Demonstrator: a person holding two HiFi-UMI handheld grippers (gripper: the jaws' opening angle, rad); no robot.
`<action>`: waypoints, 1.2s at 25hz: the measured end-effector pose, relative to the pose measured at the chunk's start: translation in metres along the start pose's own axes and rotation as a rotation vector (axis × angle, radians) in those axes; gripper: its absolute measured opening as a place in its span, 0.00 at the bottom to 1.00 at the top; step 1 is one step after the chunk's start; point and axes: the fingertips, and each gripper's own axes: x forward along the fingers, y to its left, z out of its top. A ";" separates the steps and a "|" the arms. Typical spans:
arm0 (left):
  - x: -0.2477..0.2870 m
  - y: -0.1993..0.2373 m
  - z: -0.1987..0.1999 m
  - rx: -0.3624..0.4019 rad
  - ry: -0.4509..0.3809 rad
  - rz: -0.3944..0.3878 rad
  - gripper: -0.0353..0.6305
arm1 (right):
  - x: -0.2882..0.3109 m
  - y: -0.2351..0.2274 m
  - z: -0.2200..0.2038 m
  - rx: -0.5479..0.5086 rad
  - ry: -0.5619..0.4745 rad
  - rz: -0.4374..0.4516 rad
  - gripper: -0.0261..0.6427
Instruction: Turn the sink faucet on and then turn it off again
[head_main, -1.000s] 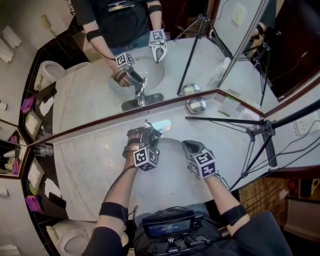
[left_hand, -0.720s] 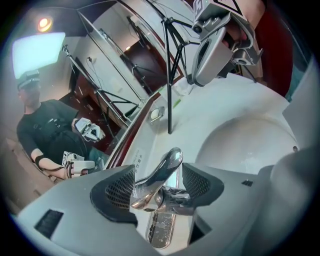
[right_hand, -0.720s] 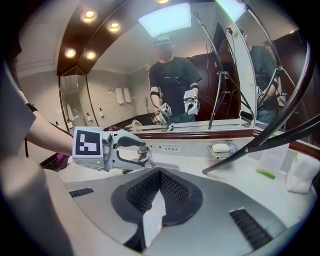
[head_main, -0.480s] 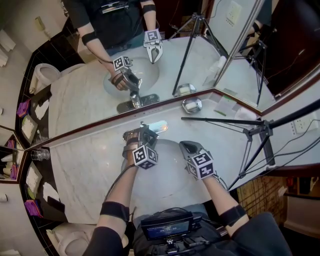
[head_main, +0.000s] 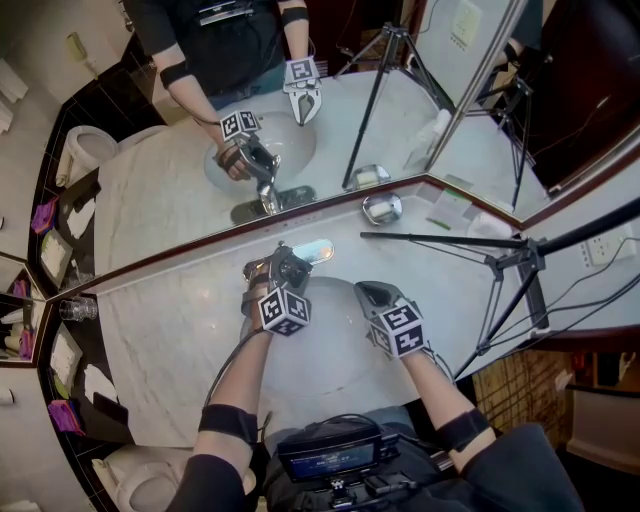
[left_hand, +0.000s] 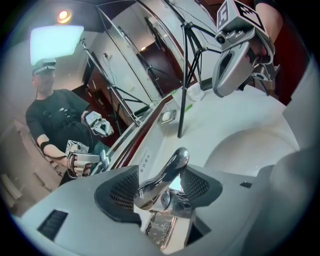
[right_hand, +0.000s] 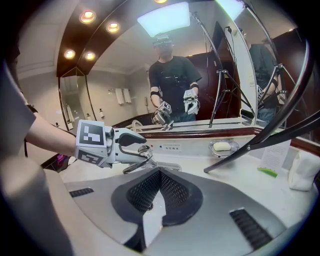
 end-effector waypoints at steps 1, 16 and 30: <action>0.002 0.000 -0.002 -0.001 -0.001 -0.005 0.45 | 0.000 -0.001 0.000 0.001 0.000 -0.001 0.07; -0.003 0.026 -0.007 -0.139 -0.016 -0.003 0.45 | 0.006 0.002 -0.001 0.005 0.002 0.014 0.07; -0.006 0.032 -0.006 -0.206 -0.018 -0.003 0.42 | 0.007 0.008 0.000 0.008 -0.002 0.027 0.07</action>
